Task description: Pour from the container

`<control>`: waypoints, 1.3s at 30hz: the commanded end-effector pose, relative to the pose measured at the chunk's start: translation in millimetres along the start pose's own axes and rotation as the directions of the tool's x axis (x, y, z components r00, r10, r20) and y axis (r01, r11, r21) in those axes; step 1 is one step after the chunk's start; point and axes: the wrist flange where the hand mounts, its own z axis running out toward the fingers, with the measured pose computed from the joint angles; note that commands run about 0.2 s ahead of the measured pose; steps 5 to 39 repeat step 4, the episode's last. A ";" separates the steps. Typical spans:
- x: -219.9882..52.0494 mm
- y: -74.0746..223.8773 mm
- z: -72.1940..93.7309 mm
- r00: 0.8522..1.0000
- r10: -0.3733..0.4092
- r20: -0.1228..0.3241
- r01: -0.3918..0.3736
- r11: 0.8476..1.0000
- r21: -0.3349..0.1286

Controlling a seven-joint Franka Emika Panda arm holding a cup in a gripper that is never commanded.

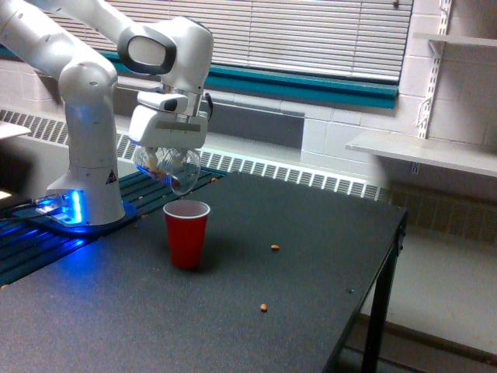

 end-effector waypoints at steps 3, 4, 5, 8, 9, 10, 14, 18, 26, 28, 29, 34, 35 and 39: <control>-14.5 1.6 10.4 1.000 -0.004 -0.002 0.004 1.000 -0.021; -14.5 1.6 10.4 1.000 -0.007 -0.002 0.007 1.000 -0.021; -14.5 1.6 10.4 1.000 -0.007 -0.002 0.007 1.000 -0.021; -14.5 1.6 10.4 1.000 -0.007 -0.002 0.007 1.000 -0.021; -14.5 1.6 10.4 1.000 -0.007 -0.002 0.007 1.000 -0.021; -14.5 1.6 10.4 1.000 -0.007 -0.002 0.007 1.000 -0.021; -14.5 1.6 10.4 1.000 -0.007 -0.002 0.007 1.000 -0.021; -14.5 1.6 10.4 1.000 -0.007 -0.002 0.007 1.000 -0.021; -14.5 1.6 10.4 1.000 -0.007 -0.002 0.007 1.000 -0.021; -14.5 1.6 10.4 1.000 -0.007 -0.002 0.007 1.000 -0.021; -14.5 1.6 10.4 1.000 -0.007 -0.002 0.007 1.000 -0.021; -14.5 1.6 10.4 1.000 -0.007 -0.002 0.007 1.000 -0.021; -14.5 1.6 10.4 1.000 -0.007 -0.002 0.007 1.000 -0.021; -14.5 1.6 10.4 1.000 -0.007 -0.002 0.007 1.000 -0.021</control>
